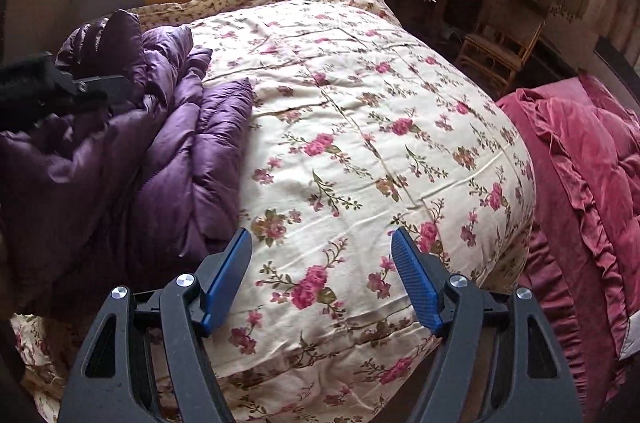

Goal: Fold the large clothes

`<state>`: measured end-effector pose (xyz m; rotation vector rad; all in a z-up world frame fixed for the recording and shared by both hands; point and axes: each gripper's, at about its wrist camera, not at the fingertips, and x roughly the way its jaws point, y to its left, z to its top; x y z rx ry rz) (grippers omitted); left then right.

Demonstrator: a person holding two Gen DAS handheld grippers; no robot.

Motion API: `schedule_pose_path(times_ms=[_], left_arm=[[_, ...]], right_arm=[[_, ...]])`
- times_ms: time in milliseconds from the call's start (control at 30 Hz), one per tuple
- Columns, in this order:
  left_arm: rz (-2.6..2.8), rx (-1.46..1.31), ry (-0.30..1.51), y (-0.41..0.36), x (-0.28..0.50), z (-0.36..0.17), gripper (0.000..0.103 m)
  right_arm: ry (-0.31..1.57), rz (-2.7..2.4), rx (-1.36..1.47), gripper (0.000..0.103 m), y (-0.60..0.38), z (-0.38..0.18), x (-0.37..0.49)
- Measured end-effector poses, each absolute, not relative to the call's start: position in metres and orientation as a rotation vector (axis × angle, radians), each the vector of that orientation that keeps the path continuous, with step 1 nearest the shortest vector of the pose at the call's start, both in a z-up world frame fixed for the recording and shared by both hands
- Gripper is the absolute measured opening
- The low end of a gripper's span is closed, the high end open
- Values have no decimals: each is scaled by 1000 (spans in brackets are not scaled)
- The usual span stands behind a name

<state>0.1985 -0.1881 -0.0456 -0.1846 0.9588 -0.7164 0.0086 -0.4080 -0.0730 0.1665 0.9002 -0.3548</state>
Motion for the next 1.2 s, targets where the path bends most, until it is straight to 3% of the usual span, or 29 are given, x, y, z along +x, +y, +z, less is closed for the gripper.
schedule_pose_path(times_ms=[67, 200, 500, 667, 867, 1200], left_arm=[[-713, -153, 955, -194, 197, -48, 48], [-741, -132, 939, -193, 189, -37, 66], [-774, -190, 819, -133, 153, 12, 74], [-647, -226, 784, -78, 145, 15, 74], [-388, -270, 844, -13, 150, -29, 74], [-318, -231, 847, 3, 144, -53, 64]], right_arm=[[911, -356, 175, 72, -408, -78, 9], [910, -356, 183, 75, -407, -78, 8], [881, -318, 168, 75, -391, -67, 1], [849, -283, 160, 75, -375, -52, -7], [801, -205, 142, 76, -347, -29, -14], [729, -82, 94, 79, -301, 5, -15]])
